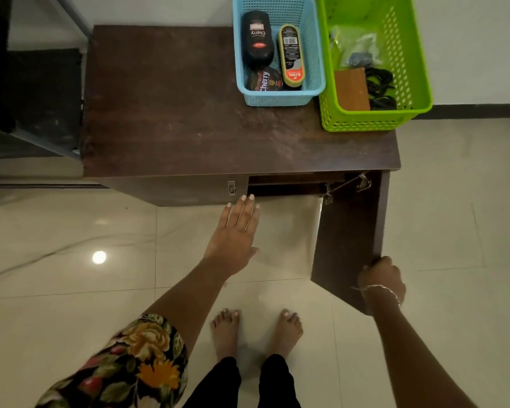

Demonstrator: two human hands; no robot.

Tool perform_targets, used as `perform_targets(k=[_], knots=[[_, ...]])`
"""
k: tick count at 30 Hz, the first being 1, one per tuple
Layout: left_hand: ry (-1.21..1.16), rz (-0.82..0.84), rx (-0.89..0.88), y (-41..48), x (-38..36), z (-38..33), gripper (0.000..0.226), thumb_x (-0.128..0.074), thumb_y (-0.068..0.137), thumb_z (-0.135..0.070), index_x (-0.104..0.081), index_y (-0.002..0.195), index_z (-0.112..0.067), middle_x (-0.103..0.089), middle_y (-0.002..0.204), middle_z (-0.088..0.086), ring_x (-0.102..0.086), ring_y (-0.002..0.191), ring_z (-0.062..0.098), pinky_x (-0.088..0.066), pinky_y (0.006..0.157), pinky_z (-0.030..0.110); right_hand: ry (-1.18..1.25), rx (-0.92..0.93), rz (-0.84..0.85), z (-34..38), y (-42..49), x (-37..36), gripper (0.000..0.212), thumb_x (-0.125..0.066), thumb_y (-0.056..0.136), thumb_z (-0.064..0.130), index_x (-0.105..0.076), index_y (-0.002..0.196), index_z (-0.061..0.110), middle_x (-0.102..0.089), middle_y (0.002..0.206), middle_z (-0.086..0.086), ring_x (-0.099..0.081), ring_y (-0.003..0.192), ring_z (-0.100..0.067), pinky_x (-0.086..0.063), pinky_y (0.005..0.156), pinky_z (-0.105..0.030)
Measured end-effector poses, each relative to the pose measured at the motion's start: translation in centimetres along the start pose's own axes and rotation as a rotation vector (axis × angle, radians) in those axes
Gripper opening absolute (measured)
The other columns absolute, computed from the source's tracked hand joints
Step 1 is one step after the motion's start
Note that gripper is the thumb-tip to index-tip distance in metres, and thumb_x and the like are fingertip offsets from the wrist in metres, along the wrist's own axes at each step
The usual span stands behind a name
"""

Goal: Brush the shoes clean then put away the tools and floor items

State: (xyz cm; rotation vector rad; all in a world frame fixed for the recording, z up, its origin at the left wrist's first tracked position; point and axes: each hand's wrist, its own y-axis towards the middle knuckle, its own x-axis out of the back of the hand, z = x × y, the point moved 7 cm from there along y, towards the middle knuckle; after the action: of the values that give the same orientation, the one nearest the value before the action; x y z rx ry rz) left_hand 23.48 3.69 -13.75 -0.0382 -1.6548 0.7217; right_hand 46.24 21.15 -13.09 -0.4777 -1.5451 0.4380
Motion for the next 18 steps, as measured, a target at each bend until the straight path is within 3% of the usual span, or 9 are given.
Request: perform_targets(k=[2,6,9,11,13,15,18], knots=[[-0.018,-0.034,0.049,-0.3,0.3,0.9,0.085,-0.033,0.096,-0.048,0.023,0.14,-0.003,0.024,0.151,0.018,0.021,0.14,0.032,0.008,0.115,0.044,0.184,0.01,0.059,2.7,-1.7,-2.0,0.03,-0.051,0.092,0.023,-0.048,0.114,0.002,-0.057,0.111,-0.022,-0.057,0.101,-0.041,-0.043,0.086,-0.042],[-0.042,-0.077,0.082,-0.3,1.0,2.1,0.084,-0.03,0.096,-0.05,0.029,0.135,-0.004,0.027,0.15,0.017,0.022,0.14,0.031,0.012,0.113,0.042,0.857,-0.181,0.334,8.2,-3.5,-5.6,0.032,-0.059,0.088,0.015,-0.048,0.116,0.004,-0.061,0.096,-0.017,-0.064,0.07,-0.031,-0.055,0.08,-0.047],[-0.023,-0.096,0.097,-0.3,1.3,3.2,0.083,-0.028,0.097,-0.049,0.027,0.137,-0.002,0.026,0.15,0.017,0.022,0.14,0.03,0.012,0.113,0.041,1.121,-0.194,0.525,14.0,-3.6,-6.2,0.014,-0.041,0.093,-0.002,-0.05,0.102,0.002,-0.064,0.09,-0.016,-0.062,0.079,-0.027,-0.052,0.089,-0.04],[-0.028,-0.1,0.103,-0.2,1.4,3.8,0.083,-0.031,0.097,-0.047,0.024,0.139,-0.002,0.025,0.151,0.016,0.022,0.14,0.03,0.012,0.113,0.041,1.283,-0.194,0.576,17.1,-3.7,-5.3,0.017,-0.035,0.092,-0.008,-0.048,0.089,0.003,-0.056,0.072,-0.013,-0.061,0.062,-0.018,-0.056,0.08,-0.03],[-0.026,-0.114,0.093,0.0,1.4,4.0,0.084,-0.034,0.096,-0.046,0.021,0.141,-0.002,0.023,0.152,0.016,0.021,0.141,0.03,0.012,0.113,0.041,1.423,-0.164,0.578,19.4,-3.6,-4.5,0.021,-0.035,0.088,-0.015,-0.048,0.084,0.002,-0.046,0.07,-0.012,-0.055,0.048,-0.013,-0.056,0.08,-0.03],[-0.009,-0.121,0.095,0.3,1.3,4.1,0.084,-0.035,0.096,-0.046,0.019,0.142,-0.002,0.022,0.152,0.017,0.019,0.141,0.03,0.012,0.113,0.041,1.528,-0.135,0.616,21.2,-3.6,-4.1,0.025,-0.033,0.087,-0.018,-0.047,0.081,0.001,-0.045,0.075,-0.01,-0.048,0.059,-0.014,-0.051,0.091,-0.034],[-0.028,-0.105,0.108,0.4,1.7,4.2,0.084,-0.035,0.096,-0.046,0.019,0.142,-0.001,0.021,0.152,0.017,0.019,0.141,0.031,0.012,0.113,0.042,1.583,-0.176,0.635,22.4,-3.4,-4.1,0.031,-0.031,0.084,-0.02,-0.048,0.077,0.005,-0.046,0.082,-0.009,-0.049,0.072,-0.017,-0.05,0.079,-0.033]])
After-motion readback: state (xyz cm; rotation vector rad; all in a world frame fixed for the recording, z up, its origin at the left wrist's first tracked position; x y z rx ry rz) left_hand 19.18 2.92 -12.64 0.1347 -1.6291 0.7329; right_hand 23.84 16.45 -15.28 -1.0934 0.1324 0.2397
